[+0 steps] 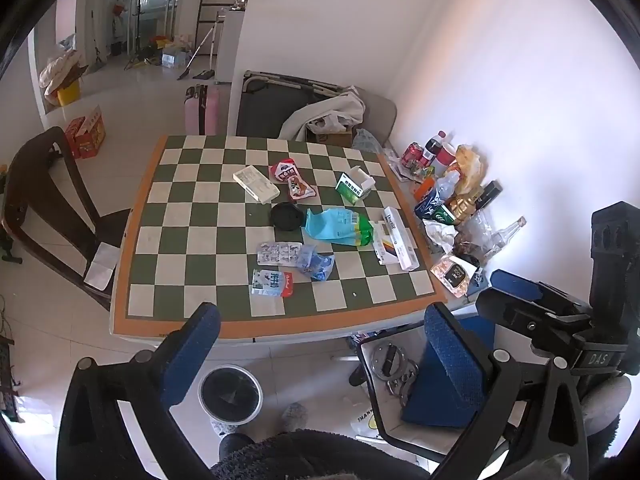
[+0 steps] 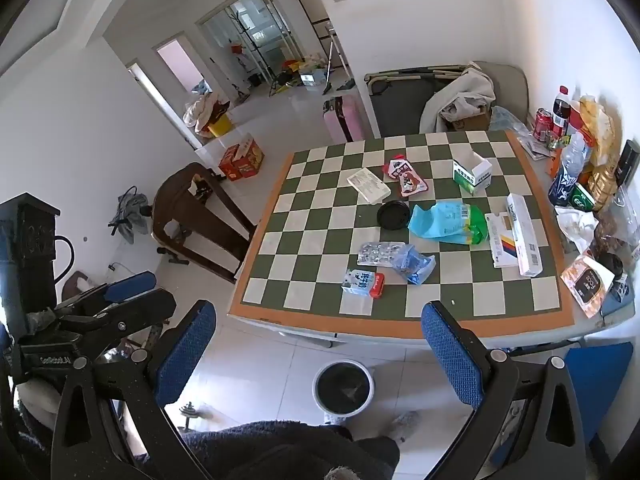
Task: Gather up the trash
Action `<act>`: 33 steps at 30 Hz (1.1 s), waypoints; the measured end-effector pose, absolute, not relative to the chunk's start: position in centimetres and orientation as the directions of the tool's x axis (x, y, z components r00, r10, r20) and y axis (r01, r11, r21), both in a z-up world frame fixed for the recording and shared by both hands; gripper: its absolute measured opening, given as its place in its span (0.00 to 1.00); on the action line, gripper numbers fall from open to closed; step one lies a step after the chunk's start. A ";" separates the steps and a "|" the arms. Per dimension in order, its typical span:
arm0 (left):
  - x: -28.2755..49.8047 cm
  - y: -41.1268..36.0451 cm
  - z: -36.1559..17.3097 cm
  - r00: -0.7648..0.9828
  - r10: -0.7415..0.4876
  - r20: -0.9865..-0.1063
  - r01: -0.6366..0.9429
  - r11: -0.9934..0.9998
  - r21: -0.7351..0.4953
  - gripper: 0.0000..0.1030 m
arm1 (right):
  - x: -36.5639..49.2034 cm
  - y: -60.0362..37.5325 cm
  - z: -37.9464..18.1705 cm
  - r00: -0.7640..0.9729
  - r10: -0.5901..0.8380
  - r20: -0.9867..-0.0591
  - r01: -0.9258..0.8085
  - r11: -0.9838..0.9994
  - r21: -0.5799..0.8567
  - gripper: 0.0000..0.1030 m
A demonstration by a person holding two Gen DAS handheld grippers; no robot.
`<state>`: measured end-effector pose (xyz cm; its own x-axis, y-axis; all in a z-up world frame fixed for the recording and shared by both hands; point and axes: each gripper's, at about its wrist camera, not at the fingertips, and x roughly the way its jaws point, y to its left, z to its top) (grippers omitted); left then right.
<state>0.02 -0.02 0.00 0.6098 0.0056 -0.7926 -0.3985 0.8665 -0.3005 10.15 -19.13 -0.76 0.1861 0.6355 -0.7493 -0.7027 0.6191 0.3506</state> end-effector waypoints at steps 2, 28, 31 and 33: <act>0.0 0.0 0.0 0.616 -0.002 -0.788 -0.393 0.866 -0.310 1.00 | 10.6 -19.4 -0.7 0.189 0.636 -0.748 -0.703 0.620 0.350 1.00; 0.4 -1.1 -0.6 0.616 -0.016 -0.787 -0.384 0.867 -0.318 1.00 | 10.6 -19.3 -1.5 0.164 0.647 -0.745 -0.700 0.608 0.375 1.00; 0.4 -1.0 -0.5 0.617 -0.017 -0.787 -0.384 0.867 -0.319 1.00 | 10.8 -19.4 -1.4 0.158 0.648 -0.745 -0.700 0.606 0.378 1.00; 0.5 -1.1 -0.6 0.617 -0.015 -0.787 -0.386 0.865 -0.319 1.00 | 10.8 -19.5 -1.4 0.150 0.649 -0.746 -0.701 0.602 0.382 1.00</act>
<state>0.47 -1.15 -0.63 0.6168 -0.0147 -0.7870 -0.3865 0.8653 -0.3191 10.78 -19.45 -1.40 0.1502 0.6489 -0.7459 -0.7014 0.6017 0.3821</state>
